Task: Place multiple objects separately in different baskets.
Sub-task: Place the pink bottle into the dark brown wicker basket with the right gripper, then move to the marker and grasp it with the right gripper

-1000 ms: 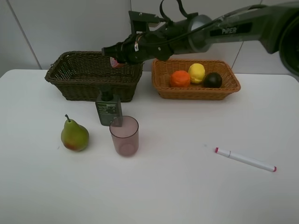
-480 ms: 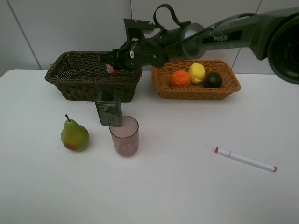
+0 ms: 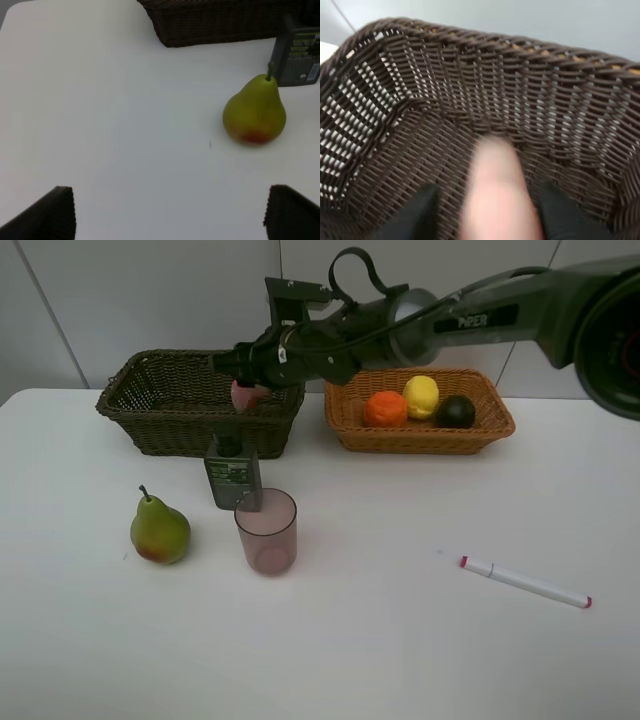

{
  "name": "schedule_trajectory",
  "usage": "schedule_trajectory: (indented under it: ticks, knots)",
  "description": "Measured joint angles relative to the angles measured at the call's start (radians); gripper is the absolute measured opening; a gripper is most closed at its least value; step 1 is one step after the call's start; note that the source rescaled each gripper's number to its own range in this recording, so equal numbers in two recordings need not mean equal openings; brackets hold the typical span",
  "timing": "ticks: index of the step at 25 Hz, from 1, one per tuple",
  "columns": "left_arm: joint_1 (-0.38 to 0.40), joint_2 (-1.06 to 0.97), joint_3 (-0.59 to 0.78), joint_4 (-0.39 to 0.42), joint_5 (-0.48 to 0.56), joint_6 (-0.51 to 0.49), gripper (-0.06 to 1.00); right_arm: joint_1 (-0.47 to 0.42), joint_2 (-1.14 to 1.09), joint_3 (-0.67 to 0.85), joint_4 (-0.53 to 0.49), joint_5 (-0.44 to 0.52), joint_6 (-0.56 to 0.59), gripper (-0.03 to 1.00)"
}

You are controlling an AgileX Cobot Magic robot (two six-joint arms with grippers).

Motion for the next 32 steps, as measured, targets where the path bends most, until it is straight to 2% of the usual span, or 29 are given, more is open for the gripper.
schedule_trajectory:
  ticks: [2,3,6,16,21,27,32]
  knots:
    - [0.000,0.000,0.000,0.000,0.000,0.000,1.00,0.000,0.000,0.000,0.000,-0.009,-0.006,0.75]
    - [0.000,0.000,0.000,0.000,0.000,0.000,1.00,0.000,0.000,0.000,0.000,-0.010,-0.013,0.82]
    - [0.000,0.000,0.000,0.000,0.000,0.000,1.00,0.000,0.000,0.000,0.000,-0.012,-0.019,0.91]
    - [0.000,0.000,0.000,0.000,0.000,0.000,1.00,0.000,0.000,0.000,0.000,-0.012,-0.022,0.93]
    - [0.000,0.000,0.000,0.000,0.000,0.000,1.00,0.004,-0.048,0.000,-0.004,0.068,-0.022,0.93]
    - [0.000,0.000,0.000,0.000,0.000,0.000,1.00,0.025,-0.206,-0.003,-0.111,0.263,-0.022,0.93]
    - [0.000,0.000,0.000,0.000,0.000,0.000,1.00,0.038,-0.292,-0.004,-0.186,0.510,-0.028,0.93]
